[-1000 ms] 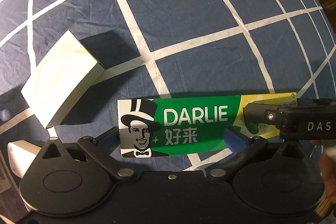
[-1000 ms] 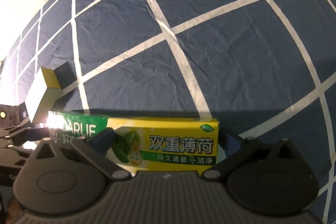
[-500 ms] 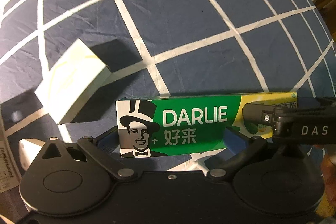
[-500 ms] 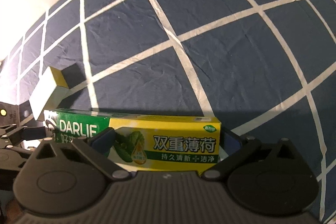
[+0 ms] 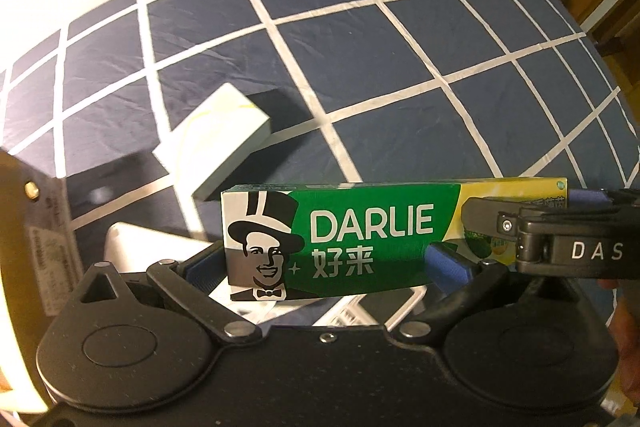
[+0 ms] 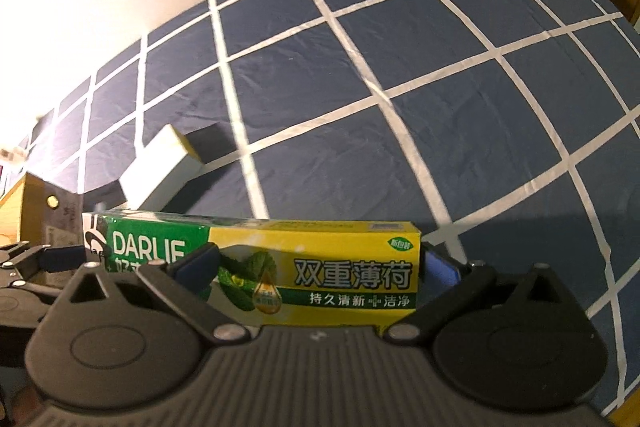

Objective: Organize objects
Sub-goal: 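Lift the toothpaste carton with both grippers and carry it over the cardboard box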

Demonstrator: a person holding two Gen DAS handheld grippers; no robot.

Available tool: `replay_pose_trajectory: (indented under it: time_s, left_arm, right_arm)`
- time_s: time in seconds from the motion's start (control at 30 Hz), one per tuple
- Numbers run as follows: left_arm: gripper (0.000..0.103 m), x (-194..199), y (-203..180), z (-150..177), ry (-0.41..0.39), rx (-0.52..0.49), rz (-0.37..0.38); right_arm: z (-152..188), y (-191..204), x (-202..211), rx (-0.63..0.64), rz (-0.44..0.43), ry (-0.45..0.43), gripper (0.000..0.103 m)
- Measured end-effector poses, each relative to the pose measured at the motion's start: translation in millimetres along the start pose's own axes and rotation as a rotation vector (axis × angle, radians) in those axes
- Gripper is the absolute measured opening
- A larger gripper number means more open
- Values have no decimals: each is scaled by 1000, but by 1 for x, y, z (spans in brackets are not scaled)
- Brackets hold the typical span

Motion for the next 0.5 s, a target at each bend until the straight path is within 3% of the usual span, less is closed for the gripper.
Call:
replay_pose_trajectory:
  time_s: [0.5]
  left_arm:
    - [103,60,54,44,-60,35,-23]
  right_arm:
    - [37,76,38,55,-22,-52,103]
Point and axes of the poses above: each gripper's, at about its wrist camera, not at the fingertips, and x roughly against the way its jaws point, y to its left, z to its underside, the point moved 5 cm from there along -x, roughly the way its jaws point, and after that the axes turned 4 degrees about z, right-handed, at the moved point
